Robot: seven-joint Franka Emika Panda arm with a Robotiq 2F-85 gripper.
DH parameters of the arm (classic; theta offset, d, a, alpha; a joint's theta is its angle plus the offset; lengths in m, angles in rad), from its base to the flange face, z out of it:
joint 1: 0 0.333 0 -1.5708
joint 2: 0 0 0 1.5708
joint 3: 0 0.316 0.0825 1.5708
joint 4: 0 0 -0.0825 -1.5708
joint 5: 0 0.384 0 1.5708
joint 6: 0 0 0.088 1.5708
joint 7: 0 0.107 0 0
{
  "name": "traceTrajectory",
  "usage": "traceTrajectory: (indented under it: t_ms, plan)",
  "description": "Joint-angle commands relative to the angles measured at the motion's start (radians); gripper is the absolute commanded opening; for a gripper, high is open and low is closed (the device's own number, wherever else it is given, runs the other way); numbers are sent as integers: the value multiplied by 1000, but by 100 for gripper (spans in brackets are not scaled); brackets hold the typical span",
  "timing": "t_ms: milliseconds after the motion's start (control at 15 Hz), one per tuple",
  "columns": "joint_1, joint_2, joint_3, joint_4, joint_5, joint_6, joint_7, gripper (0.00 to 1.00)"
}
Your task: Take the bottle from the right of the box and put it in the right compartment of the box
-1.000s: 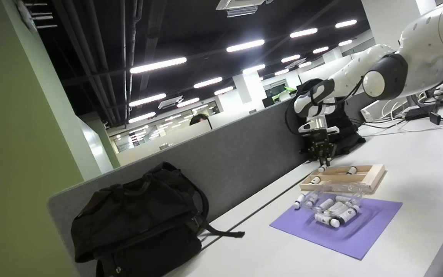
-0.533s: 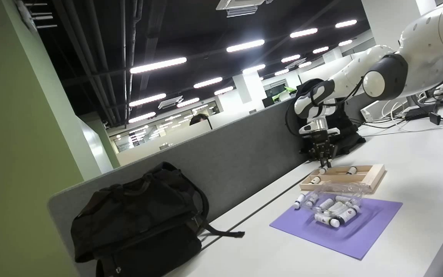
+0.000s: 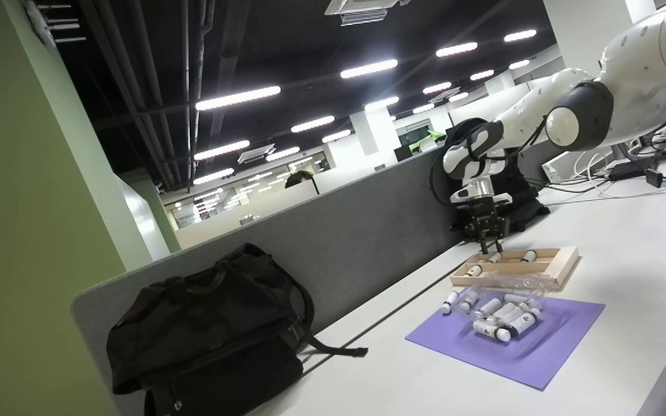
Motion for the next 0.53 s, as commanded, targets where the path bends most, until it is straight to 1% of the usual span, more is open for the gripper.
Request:
traceTrajectory:
  t_ms: [0, 133, 200, 267, 333, 400, 467]
  plan:
    - [-1, 0, -3, 26, 10, -21, 12, 84]
    - [-1, 0, 1, 52, 14, -31, 18, 96]
    - [-1, -1, 2, 67, 18, -30, 35, 99]
    - [1, -3, -2, 19, 11, -5, 4, 100]
    - [1, -6, -1, 23, 11, -5, 3, 89]
    - [1, -6, -1, 21, 12, -5, 3, 96]
    - [2, -5, -3, 17, 13, -4, 2, 100]
